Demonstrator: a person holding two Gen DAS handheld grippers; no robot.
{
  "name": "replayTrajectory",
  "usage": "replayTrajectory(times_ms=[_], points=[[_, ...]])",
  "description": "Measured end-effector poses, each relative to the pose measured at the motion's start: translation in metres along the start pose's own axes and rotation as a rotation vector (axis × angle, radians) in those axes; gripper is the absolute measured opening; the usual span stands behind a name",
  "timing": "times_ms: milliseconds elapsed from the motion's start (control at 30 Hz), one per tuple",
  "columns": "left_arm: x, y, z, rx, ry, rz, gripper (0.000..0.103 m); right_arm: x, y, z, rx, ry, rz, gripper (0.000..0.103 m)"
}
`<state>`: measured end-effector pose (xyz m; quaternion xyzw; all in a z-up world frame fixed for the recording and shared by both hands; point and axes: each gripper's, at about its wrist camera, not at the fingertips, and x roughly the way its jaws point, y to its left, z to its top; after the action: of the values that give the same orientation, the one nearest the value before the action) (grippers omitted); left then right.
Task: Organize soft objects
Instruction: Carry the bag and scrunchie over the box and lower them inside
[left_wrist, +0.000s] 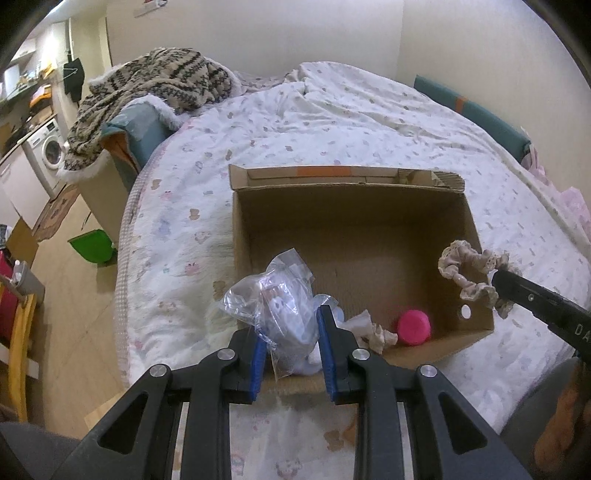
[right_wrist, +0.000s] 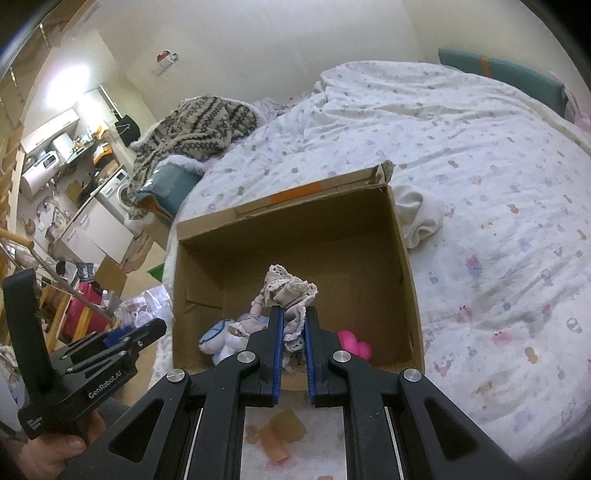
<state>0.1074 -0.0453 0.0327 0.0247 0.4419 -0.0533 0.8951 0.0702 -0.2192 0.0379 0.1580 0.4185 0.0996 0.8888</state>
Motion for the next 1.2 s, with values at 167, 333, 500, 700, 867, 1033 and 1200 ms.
replayTrajectory(times_ms=[167, 333, 500, 700, 867, 1033, 1200], points=[[0.026, -0.005, 0.003, 0.018, 0.025, 0.01, 0.023, 0.023, -0.011, -0.001, 0.012, 0.034, -0.016, 0.012], [0.045, -0.011, -0.001, 0.047, 0.009, 0.014, 0.023, 0.042, -0.018, -0.01, 0.028, 0.073, -0.025, 0.012], [0.062, -0.006, -0.006, 0.029, 0.034, 0.0, 0.023, 0.058, -0.018, -0.016, 0.01, 0.108, -0.04, 0.012], [0.068, 0.0, -0.01, 0.004, 0.046, -0.012, 0.024, 0.064, -0.016, -0.017, -0.015, 0.122, -0.056, 0.012], [0.07, -0.001, -0.011, 0.008, 0.047, -0.02, 0.024, 0.069, -0.016, -0.017, -0.01, 0.14, -0.063, 0.012], [0.072, -0.005, -0.013, 0.024, 0.051, -0.028, 0.024, 0.072, -0.015, -0.018, -0.019, 0.153, -0.078, 0.012], [0.073, -0.006, -0.014, 0.028, 0.048, -0.027, 0.024, 0.075, -0.015, -0.017, -0.015, 0.159, -0.085, 0.012]])
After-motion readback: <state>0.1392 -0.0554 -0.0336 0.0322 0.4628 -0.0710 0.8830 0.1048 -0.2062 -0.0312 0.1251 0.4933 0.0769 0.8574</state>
